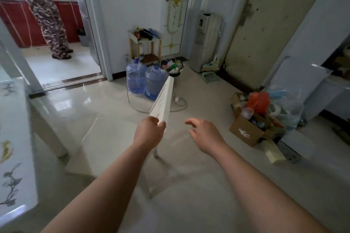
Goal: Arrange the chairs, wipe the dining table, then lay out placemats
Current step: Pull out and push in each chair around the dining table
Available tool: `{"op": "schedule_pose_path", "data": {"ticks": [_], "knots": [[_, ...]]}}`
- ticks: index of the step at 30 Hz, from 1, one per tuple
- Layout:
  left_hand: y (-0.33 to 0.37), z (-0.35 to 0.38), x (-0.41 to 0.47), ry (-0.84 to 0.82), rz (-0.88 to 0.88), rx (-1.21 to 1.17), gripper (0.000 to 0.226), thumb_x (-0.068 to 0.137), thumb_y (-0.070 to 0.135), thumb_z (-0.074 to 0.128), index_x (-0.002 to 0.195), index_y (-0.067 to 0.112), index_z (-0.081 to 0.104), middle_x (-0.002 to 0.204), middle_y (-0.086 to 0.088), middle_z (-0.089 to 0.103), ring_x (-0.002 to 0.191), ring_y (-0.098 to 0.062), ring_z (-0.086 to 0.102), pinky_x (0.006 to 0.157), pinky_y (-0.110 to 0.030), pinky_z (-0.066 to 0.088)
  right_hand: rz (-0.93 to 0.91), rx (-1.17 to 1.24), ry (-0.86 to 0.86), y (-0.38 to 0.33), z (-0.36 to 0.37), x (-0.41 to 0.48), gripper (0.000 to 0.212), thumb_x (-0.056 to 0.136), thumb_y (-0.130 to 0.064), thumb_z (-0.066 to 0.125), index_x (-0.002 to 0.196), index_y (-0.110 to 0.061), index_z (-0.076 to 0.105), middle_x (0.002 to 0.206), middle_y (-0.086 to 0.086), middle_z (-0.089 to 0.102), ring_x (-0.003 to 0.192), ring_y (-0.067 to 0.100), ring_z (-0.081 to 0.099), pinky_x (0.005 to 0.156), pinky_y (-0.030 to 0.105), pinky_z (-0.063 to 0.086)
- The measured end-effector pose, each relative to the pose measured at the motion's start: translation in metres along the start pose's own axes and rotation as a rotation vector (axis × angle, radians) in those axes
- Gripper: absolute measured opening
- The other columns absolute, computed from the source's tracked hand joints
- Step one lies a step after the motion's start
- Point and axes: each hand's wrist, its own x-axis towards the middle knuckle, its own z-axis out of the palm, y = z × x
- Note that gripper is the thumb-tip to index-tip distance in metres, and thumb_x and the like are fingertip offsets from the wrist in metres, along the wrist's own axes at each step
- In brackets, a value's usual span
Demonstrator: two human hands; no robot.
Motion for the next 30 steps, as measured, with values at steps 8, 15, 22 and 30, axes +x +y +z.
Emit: {"op": "schedule_pose_path", "data": {"ticks": [8,15,22,30], "knots": [[0.005,0.039,0.054,0.12,-0.094,0.105,0.054,0.088,0.038,0.061,0.134,0.014,0.049,0.13,-0.008,0.057,0.114,-0.027,0.056,0.095,-0.035,0.048,-0.192,-0.021,-0.093,0.029,0.003,0.093,0.046,0.088,-0.009,0.054,0.133,-0.022,0.052,0.138,0.001,0.05,0.121,0.021,0.05,0.098,0.028,0.038],[0.012,0.067,0.115,0.116,-0.193,0.083,0.059,0.084,0.032,0.064,0.137,0.014,0.046,0.13,-0.008,0.057,0.116,-0.024,0.055,0.09,-0.027,0.042,-0.367,-0.133,-0.18,0.038,0.014,0.189,0.061,0.087,-0.008,0.056,0.143,-0.025,0.039,0.148,-0.002,0.037,0.132,0.02,0.04,0.107,0.032,0.034],[0.023,0.079,0.167,-0.021,-0.288,0.074,0.053,0.079,0.032,0.069,0.126,0.012,0.056,0.116,-0.008,0.065,0.097,-0.021,0.062,0.074,-0.024,0.042,-0.58,-0.325,-0.237,0.044,0.029,0.27,0.061,0.093,-0.009,0.05,0.147,-0.028,0.029,0.155,0.002,0.024,0.143,0.019,0.019,0.115,0.033,0.015],[0.017,0.07,0.183,-0.098,-0.312,0.146,0.028,0.062,0.032,0.073,0.086,0.018,0.071,0.075,-0.001,0.068,0.068,-0.017,0.062,0.059,-0.027,0.048,-0.931,-0.529,-0.312,0.041,0.049,0.325,0.041,0.088,-0.026,0.058,0.128,-0.026,0.055,0.132,0.001,0.052,0.132,0.022,0.036,0.118,0.04,0.011]]}}
